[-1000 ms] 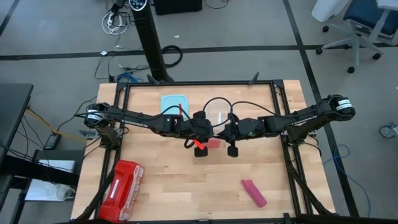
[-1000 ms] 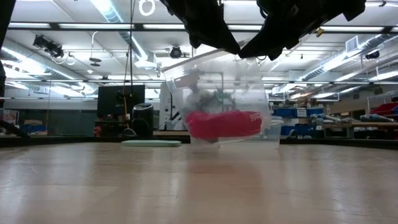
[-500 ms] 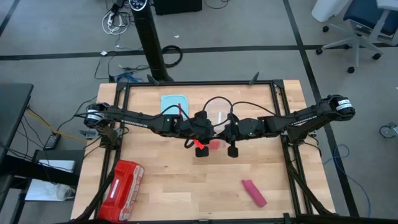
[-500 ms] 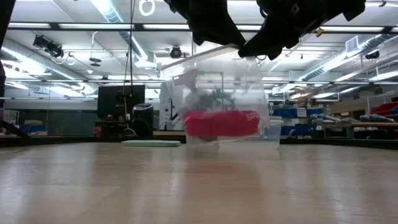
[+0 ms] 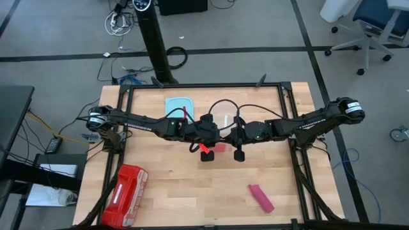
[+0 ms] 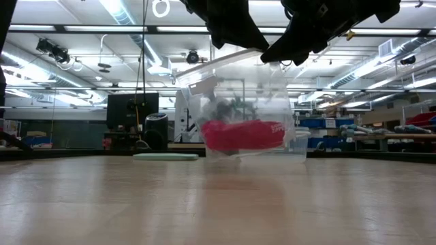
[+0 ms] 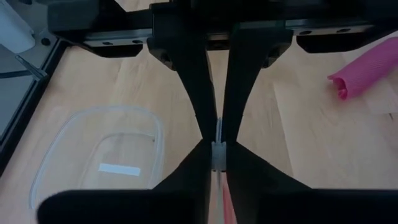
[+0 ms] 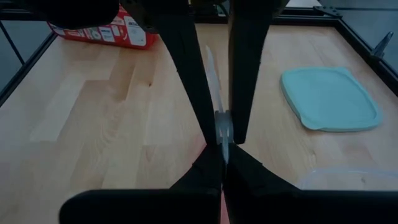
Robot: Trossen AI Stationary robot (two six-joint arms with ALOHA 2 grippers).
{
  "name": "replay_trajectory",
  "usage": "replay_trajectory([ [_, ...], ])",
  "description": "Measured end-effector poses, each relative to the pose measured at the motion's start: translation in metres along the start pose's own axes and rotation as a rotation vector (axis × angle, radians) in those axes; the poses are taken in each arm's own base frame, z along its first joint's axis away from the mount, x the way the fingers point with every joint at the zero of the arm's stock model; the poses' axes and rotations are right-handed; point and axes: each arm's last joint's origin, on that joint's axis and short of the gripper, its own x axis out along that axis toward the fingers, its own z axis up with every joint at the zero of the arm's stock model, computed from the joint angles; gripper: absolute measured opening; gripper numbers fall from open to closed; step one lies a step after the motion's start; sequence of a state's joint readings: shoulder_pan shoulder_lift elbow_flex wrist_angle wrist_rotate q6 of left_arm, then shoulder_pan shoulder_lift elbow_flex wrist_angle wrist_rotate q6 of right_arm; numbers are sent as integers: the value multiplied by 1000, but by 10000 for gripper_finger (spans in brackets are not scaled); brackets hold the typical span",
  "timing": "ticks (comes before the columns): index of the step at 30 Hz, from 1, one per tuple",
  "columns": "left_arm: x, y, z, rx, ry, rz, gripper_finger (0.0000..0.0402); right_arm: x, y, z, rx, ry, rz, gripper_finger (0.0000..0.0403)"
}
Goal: Roll bandage
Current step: Open the transparent zip bag
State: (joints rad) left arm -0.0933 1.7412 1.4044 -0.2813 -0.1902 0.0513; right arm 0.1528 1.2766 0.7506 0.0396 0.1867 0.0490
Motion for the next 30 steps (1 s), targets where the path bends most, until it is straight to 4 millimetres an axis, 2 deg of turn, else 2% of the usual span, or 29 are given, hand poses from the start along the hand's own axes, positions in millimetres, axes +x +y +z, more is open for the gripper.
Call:
replay_trajectory([
  [5, 0, 0, 0, 2, 5, -1, 20, 0, 0, 0, 0, 1, 0, 0],
  [18, -1, 0, -7, 5, 76, -4, 19, 0, 0, -1, -1, 5, -2, 0],
  [30, -4, -1, -23, -10, 249, -7, 18, 0, 0, -2, -2, 13, 0, 0],
])
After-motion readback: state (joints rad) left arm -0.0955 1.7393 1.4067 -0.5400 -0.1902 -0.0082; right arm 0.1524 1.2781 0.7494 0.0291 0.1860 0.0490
